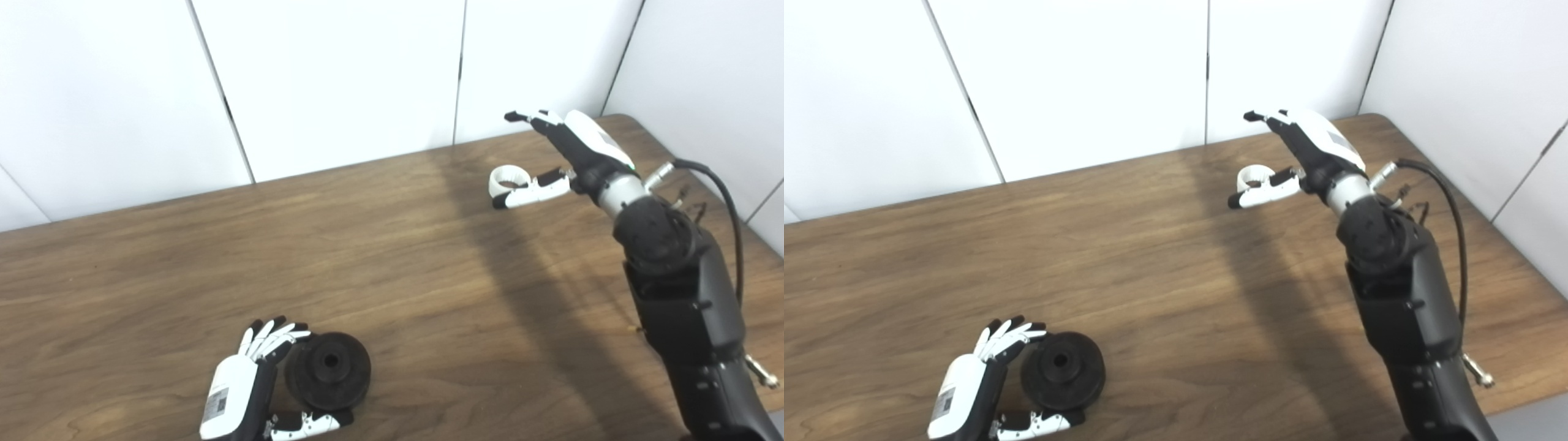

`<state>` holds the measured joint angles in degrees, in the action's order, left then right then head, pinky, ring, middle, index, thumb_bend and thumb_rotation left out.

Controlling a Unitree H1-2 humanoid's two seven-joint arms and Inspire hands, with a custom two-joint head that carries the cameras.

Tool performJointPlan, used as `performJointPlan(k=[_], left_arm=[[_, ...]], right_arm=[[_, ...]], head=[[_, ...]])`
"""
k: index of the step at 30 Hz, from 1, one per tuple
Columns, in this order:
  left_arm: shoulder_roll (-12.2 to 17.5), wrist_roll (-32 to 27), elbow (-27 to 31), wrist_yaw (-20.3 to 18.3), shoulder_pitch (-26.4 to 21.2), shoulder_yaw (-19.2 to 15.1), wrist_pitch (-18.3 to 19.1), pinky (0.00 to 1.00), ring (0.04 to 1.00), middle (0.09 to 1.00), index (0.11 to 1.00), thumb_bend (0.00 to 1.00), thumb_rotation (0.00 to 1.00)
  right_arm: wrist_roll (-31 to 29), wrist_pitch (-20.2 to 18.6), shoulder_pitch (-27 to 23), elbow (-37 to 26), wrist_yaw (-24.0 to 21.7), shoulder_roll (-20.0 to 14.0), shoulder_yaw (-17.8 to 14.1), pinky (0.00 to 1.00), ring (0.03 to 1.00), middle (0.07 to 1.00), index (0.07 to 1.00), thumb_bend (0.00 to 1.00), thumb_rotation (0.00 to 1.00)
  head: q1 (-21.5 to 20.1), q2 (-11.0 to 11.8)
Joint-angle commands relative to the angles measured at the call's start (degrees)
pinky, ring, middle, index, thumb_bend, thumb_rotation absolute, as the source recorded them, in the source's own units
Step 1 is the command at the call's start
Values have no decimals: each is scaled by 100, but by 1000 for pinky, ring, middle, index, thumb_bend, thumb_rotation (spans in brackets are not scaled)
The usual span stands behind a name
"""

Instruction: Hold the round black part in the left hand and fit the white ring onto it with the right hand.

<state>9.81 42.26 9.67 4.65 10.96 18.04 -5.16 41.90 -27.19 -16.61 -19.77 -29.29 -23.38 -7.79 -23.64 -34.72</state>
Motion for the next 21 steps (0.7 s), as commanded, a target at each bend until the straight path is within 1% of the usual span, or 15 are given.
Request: performJointPlan(k=[1, 3, 5, 8, 12, 21], left_arm=[[165, 47, -644, 55, 288, -64, 102, 1000, 925, 824, 487, 521, 62], [172, 55, -696, 103, 281, -69, 51, 1000, 922, 820, 487, 521, 62], [178, 39, -768, 138, 265, -70, 7, 1000, 921, 818, 486, 521, 62], [192, 14, -810, 116, 258, -64, 8, 1000, 923, 819, 487, 520, 62], [183, 17, -855, 175, 259, -66, -76, 1000, 920, 819, 487, 520, 62], [165, 35, -896, 212, 253, -99, -138, 1000, 917, 816, 486, 520, 61]], right_arm=[[65, 36, -365, 47, 181, -262, 34, 903, 1000, 948, 898, 940, 303], [68, 33, -485, 260, 191, -276, 39, 907, 996, 933, 899, 940, 293], [234, 29, -616, 473, 96, -280, 57, 908, 982, 917, 899, 937, 301], [470, 30, -774, 756, -2, -333, 150, 894, 975, 920, 901, 927, 317], [612, 29, -929, 1133, 17, -336, 231, 893, 976, 931, 897, 921, 316], [749, 28, -1281, 1874, -58, -300, 274, 899, 985, 952, 910, 938, 256]], head=[[-25, 35], [-109, 44], [-183, 65], [-202, 75], [-199, 86], [-172, 72]])
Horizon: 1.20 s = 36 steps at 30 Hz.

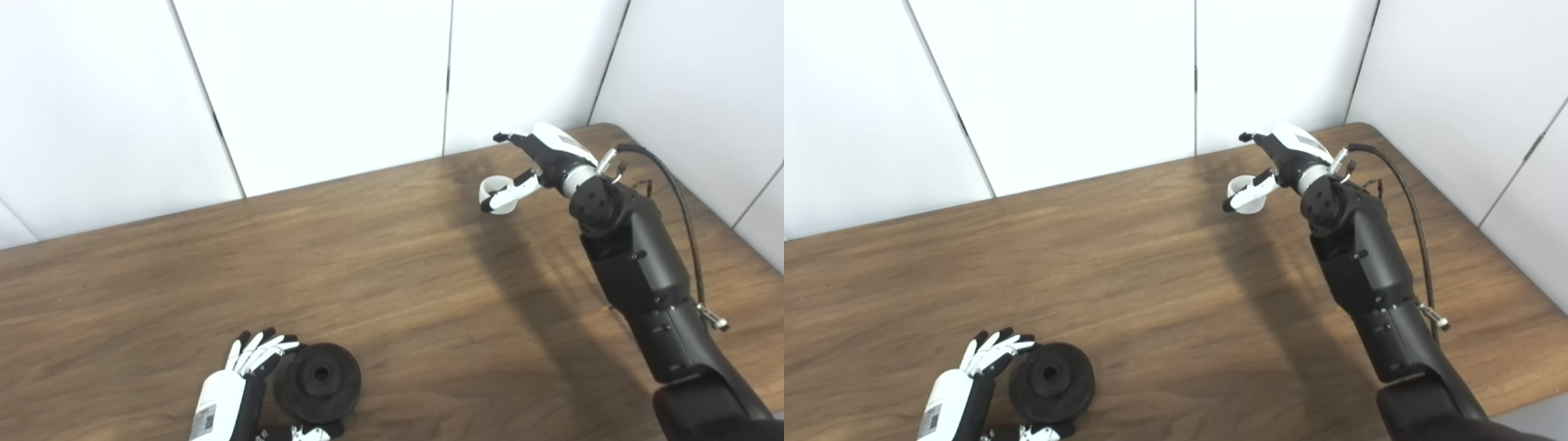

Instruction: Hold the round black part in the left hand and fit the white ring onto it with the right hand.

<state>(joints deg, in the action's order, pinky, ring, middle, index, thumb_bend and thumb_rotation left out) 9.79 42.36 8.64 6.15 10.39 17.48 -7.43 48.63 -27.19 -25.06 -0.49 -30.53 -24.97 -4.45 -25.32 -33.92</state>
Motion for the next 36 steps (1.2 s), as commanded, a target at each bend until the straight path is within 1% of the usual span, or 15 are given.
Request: performJointPlan(k=[1, 5, 7, 8, 9, 12, 18, 21, 23, 26, 27, 30, 32, 34, 36], left_arm=[[167, 28, -787, 63, 317, -42, 82, 1000, 916, 816, 486, 520, 61], [149, 28, -769, 52, 334, -42, 105, 1000, 919, 817, 486, 520, 61], [139, 16, -754, 12, 331, -43, 140, 1000, 923, 819, 486, 520, 61], [140, 21, -751, 5, 326, -39, 140, 1000, 925, 821, 486, 520, 61], [141, 34, -737, -6, 323, -34, 149, 1000, 925, 822, 487, 519, 62], [113, 55, -710, -3, 333, -32, 173, 1000, 926, 826, 487, 519, 64], [94, 62, -696, 45, 401, -31, 120, 1000, 923, 828, 487, 520, 64], [66, 120, -671, 39, 436, -11, 170, 1000, 922, 829, 487, 520, 65], [44, 139, -648, 9, 467, 2, 206, 1000, 926, 835, 488, 520, 66], [28, 188, -628, 19, 498, 21, 200, 1000, 919, 832, 488, 521, 66], [24, 210, -604, 17, 508, 24, 205, 1000, 919, 832, 488, 521, 66], [0, 239, -553, -15, 515, 10, 234, 1000, 915, 830, 488, 522, 66], [-17, 226, -526, -51, 514, -5, 254, 1000, 921, 831, 488, 521, 67], [-28, 247, -530, -15, 509, -7, 217, 1000, 918, 828, 488, 522, 66], [-40, 267, -555, 33, 506, -6, 176, 1000, 917, 827, 488, 522, 66]], right_arm=[[78, 29, -477, 25, 69, -164, -26, 896, 985, 952, 910, 941, 252], [158, 30, -629, 324, 39, -249, 132, 896, 981, 945, 906, 948, 246], [214, 30, -701, 449, -35, -274, 182, 907, 989, 948, 905, 944, 241], [249, 30, -737, 535, -53, -282, 208, 911, 991, 948, 903, 944, 239], [333, 30, -778, 632, -105, -277, 221, 910, 993, 951, 901, 943, 241], [531, 29, -852, 868, -244, -267, 285, 910, 1000, 977, 906, 935, 260], [626, 30, -902, 1253, -137, -239, 413, 915, 1000, 982, 896, 949, 256], [608, 29, -924, 1438, -82, -298, 448, 901, 997, 973, 892, 946, 266], [577, 28, -927, 1517, -41, -337, 447, 864, 975, 947, 856, 940, 264], [557, 30, -919, 1556, -17, -365, 391, 814, 950, 928, 824, 931, 245], [578, 30, -920, 1563, -19, -379, 390, 812, 949, 927, 823, 931, 245], [590, 30, -928, 1577, 4, -438, 462, 788, 942, 920, 808, 929, 250], [553, 29, -934, 1585, 33, -476, 517, 793, 948, 921, 793, 924, 255], [485, 32, -925, 1580, 161, -511, 598, 777, 940, 914, 762, 912, 238], [383, 43, -910, 1579, 364, -523, 643, 774, 937, 914, 752, 910, 229]], head=[[0, -26], [15, -74], [3, -170], [3, -170], [1, -218], [39, -253], [152, -317], [312, -391], [369, -420], [408, -455], [422, -471], [361, -468], [362, -473], [414, -479], [491, -487]])
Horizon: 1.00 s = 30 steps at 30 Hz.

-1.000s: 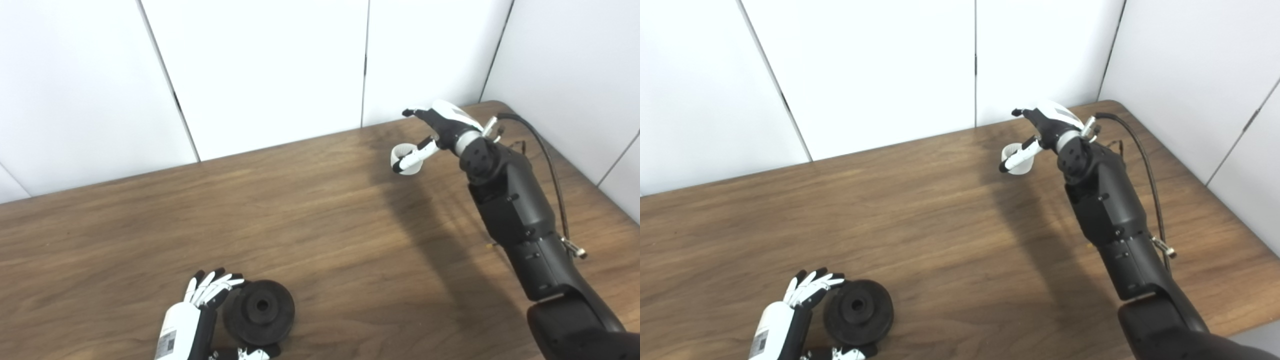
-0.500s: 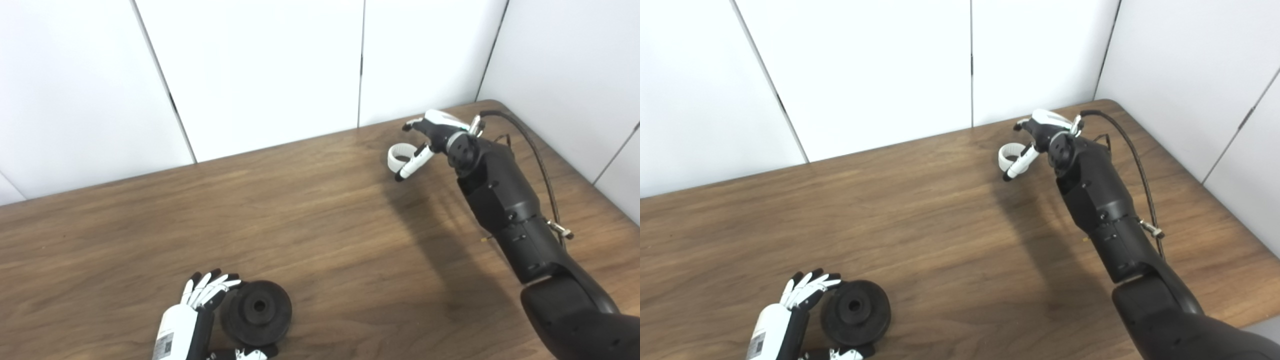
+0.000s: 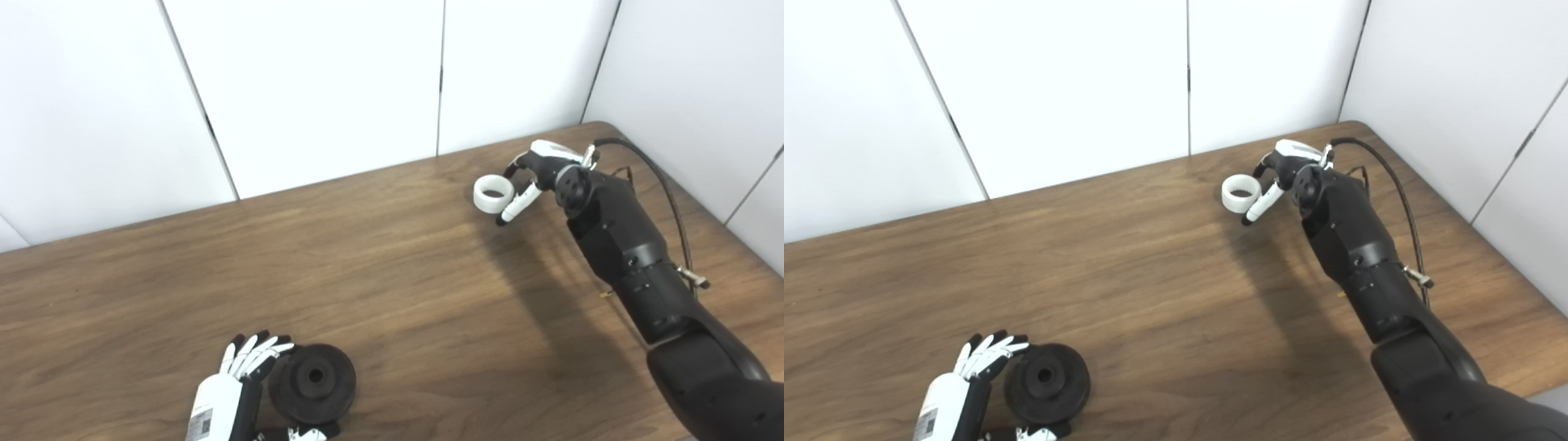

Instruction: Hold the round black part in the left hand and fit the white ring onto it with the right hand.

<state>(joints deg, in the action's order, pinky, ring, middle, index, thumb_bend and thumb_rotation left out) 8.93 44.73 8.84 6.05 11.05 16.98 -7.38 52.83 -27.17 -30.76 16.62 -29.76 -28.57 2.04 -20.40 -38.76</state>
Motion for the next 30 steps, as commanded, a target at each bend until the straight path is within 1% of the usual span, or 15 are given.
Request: performJointPlan(k=[1, 3, 5, 8, 10, 21, 27, 30], left_arm=[[43, 27, -583, 56, 440, 43, 156, 1000, 917, 826, 488, 522, 66], [46, 13, -589, 69, 440, 38, 126, 1000, 920, 827, 488, 522, 65], [43, 27, -553, 37, 448, 33, 169, 1000, 920, 827, 488, 522, 66], [40, 33, -511, -18, 458, 27, 223, 1000, 920, 826, 488, 522, 66], [19, 8, -518, -19, 454, 21, 219, 1000, 922, 827, 488, 522, 65], [-16, 59, -508, -21, 453, 43, 213, 1000, 923, 826, 488, 522, 67], [-11, 115, -433, -107, 447, 45, 298, 1000, 928, 832, 488, 521, 68], [-2, 158, -428, -98, 437, 48, 292, 1000, 929, 833, 489, 521, 68]], right_arm=[[-130, 100, -326, -109, 496, -151, -14, 776, 932, 907, 734, 906, 212], [-322, 226, -307, -44, 877, -129, -27, 771, 914, 883, 691, 905, 172], [-455, 280, -315, 25, 1133, -126, 3, 790, 905, 863, 658, 892, 151], [-594, 225, -343, 77, 1338, -138, 84, 825, 898, 851, 637, 883, 154], [-669, 197, -353, 81, 1409, -149, 131, 828, 895, 850, 636, 888, 160], [-917, 180, -388, 93, 1531, -249, 447, 782, 892, 842, 664, 917, 158], [-941, 125, -428, 103, 1427, -310, 663, 799, 912, 858, 690, 928, 173], [-935, 115, -456, 119, 1363, -362, 801, 795, 921, 872, 724, 938, 193]], head=[[15, -2], [22, -7], [30, -7], [30, -7], [4, -2], [46, -10], [62, -35], [70, -41]])
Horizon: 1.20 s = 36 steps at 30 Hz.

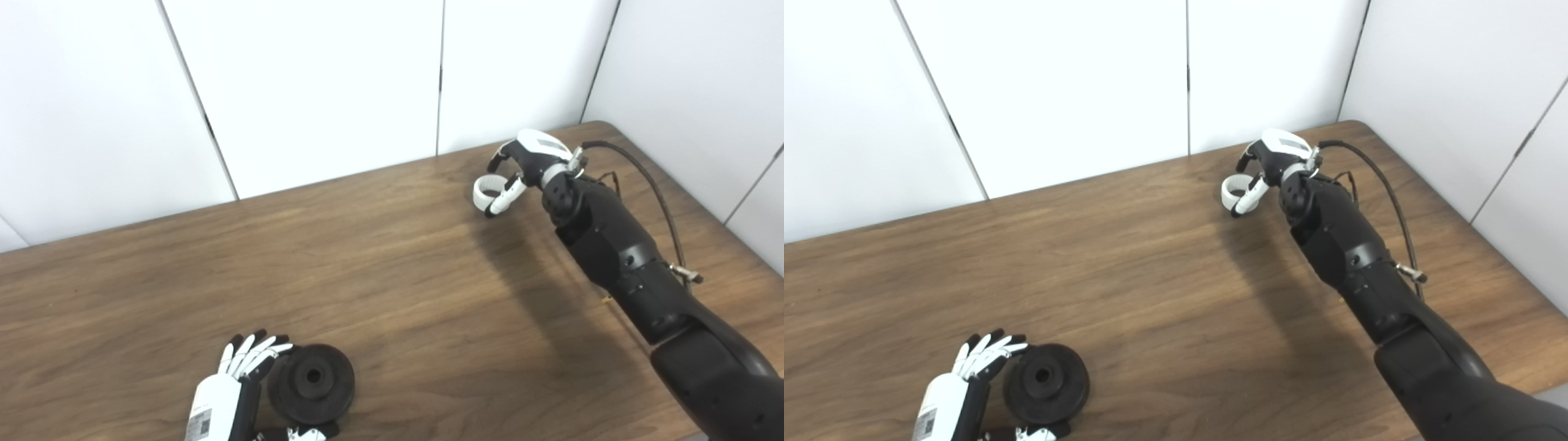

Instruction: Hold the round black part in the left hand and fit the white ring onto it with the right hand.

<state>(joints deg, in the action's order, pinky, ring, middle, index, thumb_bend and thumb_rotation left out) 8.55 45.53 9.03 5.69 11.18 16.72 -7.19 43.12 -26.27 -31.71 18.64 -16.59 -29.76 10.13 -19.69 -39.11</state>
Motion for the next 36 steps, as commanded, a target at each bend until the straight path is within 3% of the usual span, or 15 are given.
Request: performJointPlan(k=[1, 7, 16, 36], left_arm=[[37, 85, -445, -62, 421, 71, 275, 1000, 929, 833, 489, 521, 68], [43, 65, -403, -106, 415, 60, 292, 1000, 936, 835, 489, 521, 68], [32, 37, -398, -97, 402, 58, 278, 1000, 938, 838, 489, 520, 68], [44, 14, -368, -130, 403, 66, 342, 1000, 946, 841, 489, 520, 68]], right_arm=[[47, 9, -374, -79, -2, -263, 41, 799, 928, 881, 738, 939, 204], [34, -32, -408, -84, -144, -340, 210, 812, 948, 904, 768, 955, 228], [7, -21, -397, -102, -105, -378, 207, 810, 943, 883, 692, 915, 174], [-27, 46, -347, -104, 8, -395, 204, 820, 924, 859, 616, 878, 123]], head=[[1, -10], [18, -27], [47, -59], [39, -101]])
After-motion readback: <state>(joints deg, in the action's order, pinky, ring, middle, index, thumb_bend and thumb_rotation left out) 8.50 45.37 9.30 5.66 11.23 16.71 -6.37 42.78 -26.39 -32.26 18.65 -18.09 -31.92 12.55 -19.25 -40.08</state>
